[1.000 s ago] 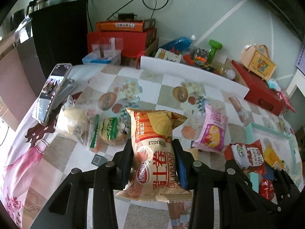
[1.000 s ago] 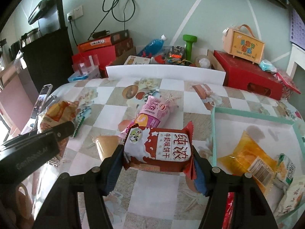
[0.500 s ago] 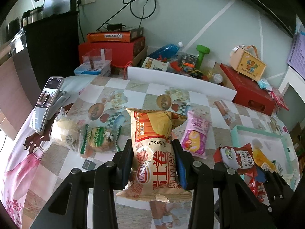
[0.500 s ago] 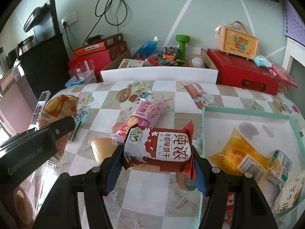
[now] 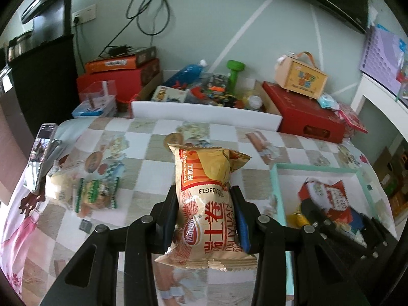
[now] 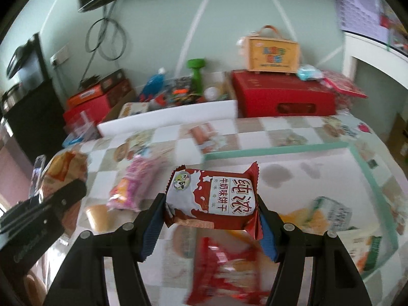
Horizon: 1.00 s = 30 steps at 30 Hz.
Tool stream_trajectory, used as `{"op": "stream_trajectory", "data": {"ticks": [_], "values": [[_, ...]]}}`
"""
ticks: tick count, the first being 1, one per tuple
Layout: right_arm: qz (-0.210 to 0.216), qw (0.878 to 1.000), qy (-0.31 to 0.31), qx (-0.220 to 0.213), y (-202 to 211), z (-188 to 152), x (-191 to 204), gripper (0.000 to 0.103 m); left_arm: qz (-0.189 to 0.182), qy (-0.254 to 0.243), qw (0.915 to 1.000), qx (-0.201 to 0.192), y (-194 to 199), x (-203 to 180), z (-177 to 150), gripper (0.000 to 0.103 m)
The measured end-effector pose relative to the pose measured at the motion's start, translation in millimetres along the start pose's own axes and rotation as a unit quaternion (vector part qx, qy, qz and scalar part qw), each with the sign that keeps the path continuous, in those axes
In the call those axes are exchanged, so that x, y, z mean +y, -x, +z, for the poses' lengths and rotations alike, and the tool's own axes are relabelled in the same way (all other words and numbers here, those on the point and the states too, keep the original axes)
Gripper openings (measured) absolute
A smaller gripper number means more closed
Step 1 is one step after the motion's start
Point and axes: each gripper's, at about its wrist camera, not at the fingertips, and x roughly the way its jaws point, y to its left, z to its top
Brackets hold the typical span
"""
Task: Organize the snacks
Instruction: 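Lift both packs and carry them toward the tray, then lower both packs into the tray and open both tools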
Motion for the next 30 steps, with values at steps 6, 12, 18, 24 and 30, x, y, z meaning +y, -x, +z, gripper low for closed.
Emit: {"op": "stream_trajectory", "data": {"ticks": [6,12,18,24,30], "values": [[-0.038,0.998,-0.040,-0.008,9,5,-46,0.068,-0.021,-0.035,0.9992,0.003,-1,-35,-3,0.042],[-0.063,0.995,-0.073,-0.008,15,4,-81,0.068,-0.047,-0.067,0.9967,0.003,-3,-74,-8,0.042],[-0.088,0.992,-0.088,-0.010,21,2,-108,0.068,-0.071,-0.092,0.9932,0.014,-10,-109,-16,0.042],[-0.108,0.987,-0.119,-0.006,24,-2,-140,0.068,-0.086,-0.117,0.9891,0.024,-18,-139,-21,0.042],[-0.110,0.986,-0.128,-0.003,22,-5,-153,0.068,-0.097,-0.132,0.9862,0.021,-24,-160,-17,0.042]]}}
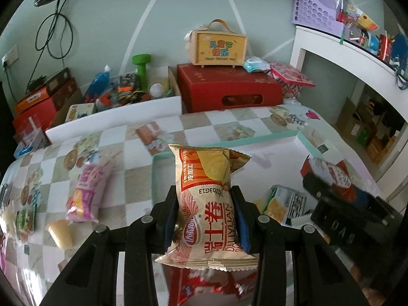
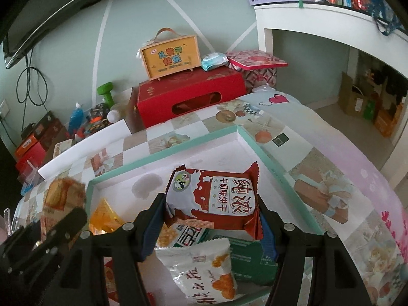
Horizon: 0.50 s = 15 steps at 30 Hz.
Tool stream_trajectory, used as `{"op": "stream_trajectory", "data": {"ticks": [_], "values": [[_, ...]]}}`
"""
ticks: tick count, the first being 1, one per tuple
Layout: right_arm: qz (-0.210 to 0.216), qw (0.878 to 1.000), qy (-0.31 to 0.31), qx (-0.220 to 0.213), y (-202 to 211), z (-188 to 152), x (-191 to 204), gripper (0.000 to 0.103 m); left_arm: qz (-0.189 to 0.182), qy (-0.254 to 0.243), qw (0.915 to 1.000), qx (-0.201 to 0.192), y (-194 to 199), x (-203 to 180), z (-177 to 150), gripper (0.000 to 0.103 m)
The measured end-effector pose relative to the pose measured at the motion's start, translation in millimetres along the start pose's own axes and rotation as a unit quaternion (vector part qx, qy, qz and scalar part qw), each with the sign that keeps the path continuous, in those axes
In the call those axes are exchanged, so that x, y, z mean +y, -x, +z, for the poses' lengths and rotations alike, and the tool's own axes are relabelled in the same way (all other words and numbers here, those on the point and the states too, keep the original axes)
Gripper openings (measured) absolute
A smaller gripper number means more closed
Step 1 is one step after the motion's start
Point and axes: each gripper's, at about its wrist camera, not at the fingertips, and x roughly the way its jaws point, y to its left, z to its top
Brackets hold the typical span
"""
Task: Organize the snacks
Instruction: 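Lower both packs into the tray and open both tools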
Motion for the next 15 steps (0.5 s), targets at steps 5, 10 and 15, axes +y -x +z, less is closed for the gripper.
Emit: {"op": "stream_trajectory", "data": {"ticks": [5,10,15], "values": [[-0.001,1.000,-0.004,0.004,-7,0,-3,0.068,-0.002,-0.002,1.0000,0.003,-13,-4,4,0.042],[-0.003,1.000,-0.001,0.010,-13,-1,-1,0.069,-0.002,-0.005,0.9999,0.013,-21,-8,2,0.042],[-0.008,1.000,0.002,0.008,-12,-1,0,0.070,-0.005,-0.003,1.0000,0.008,-18,-7,4,0.046]]}}
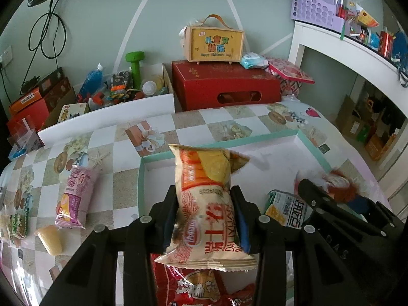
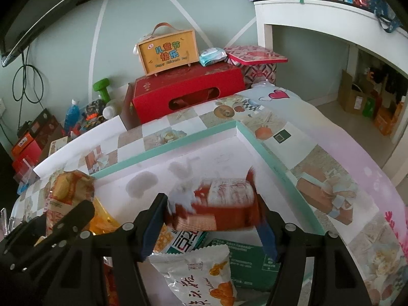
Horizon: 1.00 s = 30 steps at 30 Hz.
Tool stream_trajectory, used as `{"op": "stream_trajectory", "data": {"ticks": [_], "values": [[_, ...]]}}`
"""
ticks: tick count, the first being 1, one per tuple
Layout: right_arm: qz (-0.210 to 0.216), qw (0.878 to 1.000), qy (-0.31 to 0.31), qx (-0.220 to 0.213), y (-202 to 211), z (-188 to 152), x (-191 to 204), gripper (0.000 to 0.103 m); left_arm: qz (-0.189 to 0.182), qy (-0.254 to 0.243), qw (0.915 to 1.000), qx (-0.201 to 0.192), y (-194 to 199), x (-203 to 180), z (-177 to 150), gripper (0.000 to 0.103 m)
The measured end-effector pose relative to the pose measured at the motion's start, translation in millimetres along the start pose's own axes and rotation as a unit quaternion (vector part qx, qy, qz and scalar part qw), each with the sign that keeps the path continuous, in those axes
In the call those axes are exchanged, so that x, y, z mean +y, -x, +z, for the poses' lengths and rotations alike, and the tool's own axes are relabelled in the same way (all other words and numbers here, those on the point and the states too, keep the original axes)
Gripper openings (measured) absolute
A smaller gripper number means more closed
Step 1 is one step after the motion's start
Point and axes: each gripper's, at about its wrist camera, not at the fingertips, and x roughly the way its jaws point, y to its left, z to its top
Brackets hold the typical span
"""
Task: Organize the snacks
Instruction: 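Lower both packs into the tray and open both tools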
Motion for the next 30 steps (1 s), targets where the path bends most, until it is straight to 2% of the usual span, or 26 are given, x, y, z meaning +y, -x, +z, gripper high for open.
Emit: {"op": "stream_trajectory", "data": {"ticks": [3,11,13,15,20,27,29,30], "values": [[-0.003,1.000,0.002,-0.004,1,0,2,0.070,0.003,0.002,1.0000,-0.005,4,1,2,0.058],[-0.006,1.000,0.003,-0.004,1,1,2,0.070,0.006,0.014,0.9999,0.001,3,7,2,0.058],[-0.009,1.000,0.003,-0.005,1,1,2,0.072,0.005,0.024,0.9997,0.002,3,11,2,0.062],[-0.013,1.000,0.004,-0.003,0,1,1,0.079,0.002,0.037,0.9993,0.000,4,16,2,0.073],[-0.020,1.000,0.012,0.000,-2,1,4,0.083,0.004,0.059,0.9983,-0.007,10,30,4,0.074],[-0.024,0.999,0.026,0.003,-4,0,10,0.084,0.000,0.095,0.9953,-0.022,17,50,5,0.079],[-0.026,0.999,0.027,0.004,-5,-1,11,0.089,0.009,0.111,0.9936,-0.019,15,60,4,0.079],[-0.026,0.999,0.027,0.003,-5,-1,11,0.100,0.012,0.118,0.9928,-0.017,14,64,3,0.079]]}}
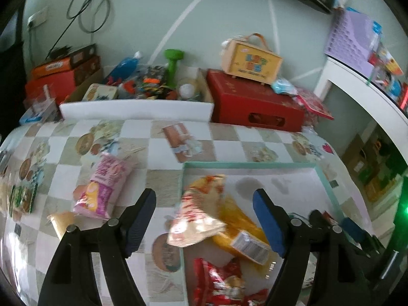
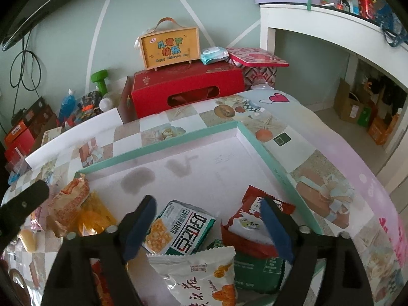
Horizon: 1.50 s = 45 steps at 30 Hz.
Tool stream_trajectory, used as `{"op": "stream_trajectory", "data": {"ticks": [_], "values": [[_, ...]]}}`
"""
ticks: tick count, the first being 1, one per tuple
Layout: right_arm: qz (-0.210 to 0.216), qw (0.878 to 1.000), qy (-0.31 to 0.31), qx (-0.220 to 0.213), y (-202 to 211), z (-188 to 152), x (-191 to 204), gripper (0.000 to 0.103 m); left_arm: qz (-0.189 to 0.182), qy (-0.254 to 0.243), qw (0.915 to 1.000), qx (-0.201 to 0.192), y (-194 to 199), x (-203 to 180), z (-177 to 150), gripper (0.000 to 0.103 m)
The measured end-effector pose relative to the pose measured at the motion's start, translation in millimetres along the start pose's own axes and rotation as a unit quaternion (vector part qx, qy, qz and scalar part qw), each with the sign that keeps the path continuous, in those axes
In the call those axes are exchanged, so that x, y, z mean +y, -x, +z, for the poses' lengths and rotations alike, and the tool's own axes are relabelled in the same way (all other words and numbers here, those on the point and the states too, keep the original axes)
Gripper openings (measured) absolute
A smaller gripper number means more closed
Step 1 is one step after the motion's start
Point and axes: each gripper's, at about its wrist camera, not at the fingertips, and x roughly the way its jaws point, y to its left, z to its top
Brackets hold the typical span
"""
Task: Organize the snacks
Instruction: 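Lower both packs into the tray and open both tools, then move both tools back toward the remaining snacks on the table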
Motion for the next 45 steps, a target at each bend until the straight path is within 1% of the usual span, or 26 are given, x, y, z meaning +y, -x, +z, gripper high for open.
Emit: {"op": "stream_trajectory", "data": {"ticks": [1,2,4,5,6,9,11,13,22,29,34,41,45], "values": [[0.000,1.000,-0.001,-0.002,0,0,0,0.103,0.004,0.007,1.0000,0.001,-1,5,0,0.079],[0.000,1.000,-0.001,-0.006,1,0,0,0.103,0.009,0.013,0.9999,0.002,-2,9,0,0.079],[0.001,1.000,-0.001,-0.007,1,1,0,0.103,0.022,0.023,0.9995,0.003,-4,15,0,0.087],[0.002,1.000,0.000,-0.006,0,1,1,0.103,0.034,0.027,0.9990,0.006,-6,18,-1,0.095],[0.002,1.000,0.001,-0.005,0,1,1,0.103,0.048,0.027,0.9984,0.008,-9,20,-3,0.097],[-0.001,1.000,0.006,-0.002,-2,0,3,0.103,0.086,0.023,0.9957,0.025,-19,25,-7,0.100],[-0.003,1.000,0.009,-0.002,-2,-1,5,0.103,0.088,0.028,0.9953,0.031,-23,29,-9,0.103],[-0.003,1.000,0.012,-0.002,-2,-1,7,0.103,0.083,0.036,0.9955,0.030,-23,32,-9,0.103],[-0.005,1.000,0.022,0.001,-3,-3,12,0.103,0.083,0.027,0.9957,0.031,-22,28,-8,0.103],[-0.005,1.000,0.026,-0.001,-1,-4,17,0.103,0.081,0.023,0.9962,0.022,-12,28,-5,0.103],[-0.002,0.999,0.036,-0.006,2,-4,27,0.103,0.100,0.024,0.9944,0.025,-6,40,-6,0.103],[0.012,0.998,0.055,-0.035,18,-3,47,0.103,0.130,0.058,0.9894,0.030,8,77,-14,0.103],[0.016,0.997,0.064,-0.035,21,-5,61,0.103,0.154,0.077,0.9847,0.030,18,103,-18,0.103]]}}
